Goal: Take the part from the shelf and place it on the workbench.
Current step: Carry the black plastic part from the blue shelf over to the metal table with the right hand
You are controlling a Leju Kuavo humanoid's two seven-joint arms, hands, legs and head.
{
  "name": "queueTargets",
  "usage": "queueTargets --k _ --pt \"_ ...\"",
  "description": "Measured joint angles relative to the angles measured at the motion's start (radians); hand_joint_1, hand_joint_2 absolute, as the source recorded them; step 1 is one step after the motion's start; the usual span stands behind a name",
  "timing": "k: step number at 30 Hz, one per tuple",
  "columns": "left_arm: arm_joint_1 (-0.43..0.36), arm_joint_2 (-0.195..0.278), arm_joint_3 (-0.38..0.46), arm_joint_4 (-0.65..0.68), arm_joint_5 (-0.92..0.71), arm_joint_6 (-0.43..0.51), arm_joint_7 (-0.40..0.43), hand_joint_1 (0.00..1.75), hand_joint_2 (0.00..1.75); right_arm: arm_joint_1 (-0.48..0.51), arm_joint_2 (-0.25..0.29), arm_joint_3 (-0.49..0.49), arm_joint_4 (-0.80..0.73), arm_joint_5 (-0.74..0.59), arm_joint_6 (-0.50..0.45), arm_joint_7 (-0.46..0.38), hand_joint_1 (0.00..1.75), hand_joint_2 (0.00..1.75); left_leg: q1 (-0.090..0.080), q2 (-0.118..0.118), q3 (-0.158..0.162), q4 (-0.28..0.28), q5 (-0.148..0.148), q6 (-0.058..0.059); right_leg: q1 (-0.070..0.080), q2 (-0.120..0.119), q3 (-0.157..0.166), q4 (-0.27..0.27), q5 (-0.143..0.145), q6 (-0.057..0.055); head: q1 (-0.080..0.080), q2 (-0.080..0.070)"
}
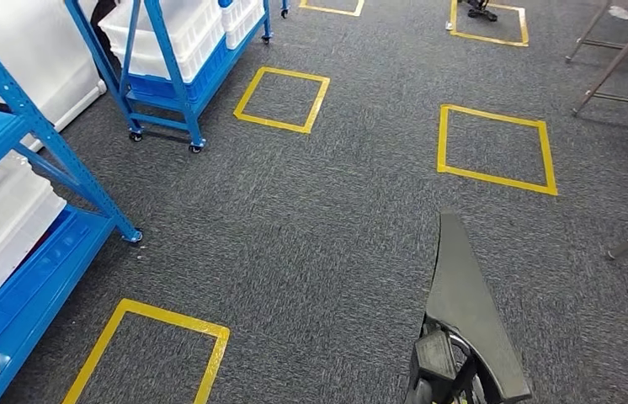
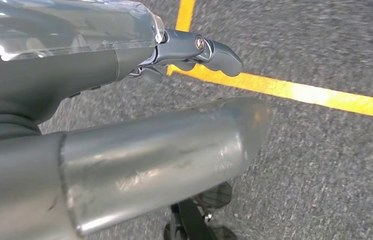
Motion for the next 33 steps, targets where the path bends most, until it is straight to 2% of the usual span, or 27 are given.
queueTargets --k 1,2,3,4,5,6,8,10,12,13,15,16,17,18,19,20,21,23,24,25,26,27,28,30,31,32,33 --pt "0.002 0.001 -0.002 0.000 -0.003 0.000 0.000 0.00 0.00 0.001 -0.001 0.000 0.001 0.003 -0.002 0.000 1.75 1.75 -0.002 0.016 0.000 -0.001 -0.001 0.003 0.000 -0.026 -0.034 0.066 -0.032 0.003 0.003 0.000" --pt "0.005 0.002 -0.005 0.000 -0.007 0.000 0.000 0.00 0.00 0.003 -0.001 0.000 0.003 0.006 -0.004 0.000 1.75 1.75 -0.004 0.034 0.000 -0.001 -0.002 0.005 -0.002 -0.038 -0.068 0.131 -0.058 0.006 0.003 0.000" --pt "0.006 0.004 -0.010 0.000 -0.013 0.000 0.000 0.00 0.00 0.006 -0.001 0.000 0.004 0.009 -0.007 0.000 1.75 1.75 -0.005 0.050 0.002 -0.001 -0.004 0.006 -0.004 -0.043 -0.091 0.176 -0.069 0.008 0.003 0.000" --pt "0.006 0.006 -0.015 0.000 -0.019 0.001 -0.001 0.00 0.00 0.010 -0.002 0.000 0.004 0.013 -0.009 0.000 1.75 1.75 -0.005 0.066 0.004 -0.001 -0.007 0.006 -0.005 -0.046 -0.097 0.184 -0.060 0.009 0.003 0.000" --pt "0.006 0.007 -0.020 0.000 -0.026 0.001 -0.001 0.00 0.00 0.013 -0.002 0.000 0.005 0.018 -0.012 0.000 1.75 1.75 -0.006 0.080 0.007 -0.001 -0.010 0.005 -0.006 -0.050 -0.082 0.155 -0.035 0.008 0.004 0.000" --pt "0.005 0.008 -0.024 0.000 -0.031 0.002 0.000 0.00 0.00 0.015 -0.002 -0.001 0.005 0.025 -0.015 0.000 1.75 1.75 -0.006 0.093 0.012 -0.001 -0.014 0.003 -0.007 -0.059 -0.050 0.094 0.001 0.006 0.004 0.000" --pt "0.004 0.009 -0.032 0.000 -0.042 0.005 0.000 0.00 0.00 0.015 -0.002 -0.001 0.004 0.044 -0.022 0.000 1.75 1.75 -0.009 0.115 0.021 0.000 -0.023 -0.005 0.001 -0.102 0.020 -0.037 0.048 -0.003 0.004 0.000" --pt "0.004 0.011 -0.045 0.000 -0.052 0.007 0.003 0.00 0.00 0.017 -0.002 -0.001 0.004 0.068 -0.032 0.000 1.75 1.75 -0.013 0.136 0.028 -0.002 -0.031 -0.016 0.013 -0.126 0.047 -0.092 0.052 -0.014 0.004 0.000" --pt "0.002 0.013 -0.060 0.000 -0.065 0.012 0.008 0.00 0.00 0.023 -0.002 -0.001 0.004 0.094 -0.042 0.000 1.75 1.75 -0.013 0.157 0.038 -0.006 -0.038 -0.025 0.013 -0.103 0.049 -0.101 0.053 -0.025 0.003 0.000" --pt "0.000 0.014 -0.066 0.000 -0.070 0.015 0.009 0.00 0.00 0.026 -0.001 -0.002 0.005 0.104 -0.047 0.001 1.75 1.75 -0.011 0.147 0.040 0.001 -0.046 -0.029 0.011 -0.091 0.052 -0.107 0.056 -0.031 0.003 0.000" --pt "-0.001 0.019 -0.078 0.000 -0.081 0.018 0.005 0.00 0.00 0.028 0.000 -0.004 0.007 0.115 -0.053 0.001 1.75 1.75 -0.007 0.093 0.015 0.070 -0.091 -0.034 0.005 -0.068 0.059 -0.117 0.060 -0.043 -0.001 0.000" --pt "0.000 0.023 -0.083 0.000 -0.084 0.018 0.002 0.00 0.00 0.029 0.000 -0.006 0.009 0.116 -0.054 0.001 1.75 1.75 -0.005 0.060 -0.013 0.132 -0.123 -0.035 0.005 -0.057 0.060 -0.117 0.060 -0.047 -0.003 0.000" --pt "0.002 0.027 -0.089 0.000 -0.086 0.018 -0.001 0.00 0.00 0.029 0.000 -0.008 0.012 0.116 -0.054 0.001 1.75 1.75 -0.004 0.042 -0.049 0.202 -0.152 -0.035 0.006 -0.044 0.061 -0.116 0.059 -0.050 -0.004 0.000" --pt "0.004 0.030 -0.093 0.000 -0.086 0.018 -0.003 0.00 0.00 0.029 0.000 -0.009 0.016 0.115 -0.054 0.001 1.75 1.75 -0.004 0.034 -0.080 0.256 -0.166 -0.036 0.006 -0.029 0.062 -0.115 0.058 -0.052 -0.005 0.000" --pt "0.006 0.033 -0.096 0.000 -0.086 0.018 -0.005 0.00 0.00 0.029 0.000 -0.010 0.019 0.115 -0.054 0.001 1.75 1.75 -0.004 0.031 -0.098 0.280 -0.161 -0.037 0.006 -0.013 0.063 -0.113 0.057 -0.052 -0.005 0.000" --pt "0.008 0.035 -0.098 0.000 -0.086 0.018 -0.005 0.00 0.00 0.030 0.000 -0.011 0.023 0.115 -0.054 0.001 1.75 1.75 -0.004 0.028 -0.100 0.266 -0.134 -0.038 0.006 0.005 0.065 -0.111 0.056 -0.051 -0.005 0.000" --pt "0.009 0.037 -0.099 0.000 -0.086 0.018 -0.007 0.00 0.00 0.031 0.000 -0.012 0.026 0.114 -0.053 0.001 1.75 1.75 -0.002 0.021 -0.084 0.213 -0.093 -0.038 0.005 0.021 0.067 -0.109 0.054 -0.049 -0.005 0.000" --pt "0.010 0.041 -0.101 0.001 -0.086 0.018 -0.011 0.00 0.00 0.031 0.000 -0.014 0.029 0.113 -0.053 0.001 1.75 1.75 0.003 -0.026 -0.041 0.088 -0.026 -0.038 0.003 0.050 0.065 -0.097 0.047 -0.040 -0.006 0.000" --pt "0.010 0.043 -0.102 0.001 -0.086 0.018 -0.015 0.00 0.00 0.031 0.000 -0.015 0.031 0.112 -0.053 0.001 1.75 1.75 0.005 -0.047 -0.028 0.049 -0.012 -0.037 0.002 0.062 0.061 -0.092 0.045 -0.033 -0.006 0.000" --pt "0.010 0.044 -0.103 0.002 -0.085 0.018 -0.019 0.00 0.00 0.031 0.000 -0.016 0.032 0.111 -0.053 0.001 1.75 1.75 0.004 -0.062 -0.023 0.033 -0.011 -0.034 0.002 0.073 0.056 -0.089 0.045 -0.027 -0.007 0.000" --pt "0.008 0.045 -0.105 0.002 -0.084 0.017 -0.024 0.00 0.00 0.032 0.000 -0.017 0.033 0.110 -0.052 0.001 1.75 1.75 0.002 -0.059 -0.022 0.030 -0.011 -0.028 0.001 0.085 0.051 -0.088 0.047 -0.020 -0.007 0.000" --pt "0.007 0.047 -0.106 0.002 -0.084 0.015 -0.028 0.00 0.00 0.033 0.000 -0.017 0.034 0.111 -0.051 0.001 1.75 1.75 0.002 -0.045 -0.021 0.029 -0.009 -0.020 0.000 0.097 0.048 -0.091 0.050 -0.014 -0.008 0.000" --pt "0.005 0.049 -0.106 0.002 -0.083 0.013 -0.031 0.00 0.00 0.034 -0.001 -0.018 0.035 0.113 -0.051 0.001 1.75 1.75 0.002 -0.032 -0.018 0.024 -0.006 -0.012 0.001 0.089 0.045 -0.086 0.047 -0.010 -0.007 0.000" --pt "0.007 0.055 -0.107 0.002 -0.080 0.007 -0.034 0.00 0.00 0.035 -0.001 -0.018 0.036 0.119 -0.051 0.001 1.75 1.75 0.003 -0.002 -0.015 0.014 0.000 0.001 0.003 0.031 0.017 -0.031 0.012 -0.001 -0.001 0.000" --pt "0.009 0.058 -0.107 0.002 -0.078 0.005 -0.033 0.00 0.00 0.035 -0.001 -0.018 0.037 0.121 -0.051 0.001 1.75 1.75 0.000 0.013 -0.015 0.012 0.001 0.005 0.003 -0.008 -0.010 0.025 -0.020 0.002 0.003 0.000" --pt "0.012 0.061 -0.107 0.002 -0.076 0.004 -0.032 0.00 0.00 0.034 -0.001 -0.018 0.038 0.122 -0.051 0.001 1.75 1.75 -0.003 0.028 -0.015 0.012 0.000 0.008 0.002 -0.030 -0.042 0.090 -0.051 0.005 0.005 0.000" --pt "0.014 0.064 -0.107 0.003 -0.074 0.002 -0.030 0.00 0.00 0.034 -0.001 -0.018 0.040 0.124 -0.051 0.001 1.75 1.75 -0.006 0.043 -0.015 0.012 -0.001 0.009 0.000 -0.041 -0.070 0.147 -0.072 0.007 0.005 0.000"
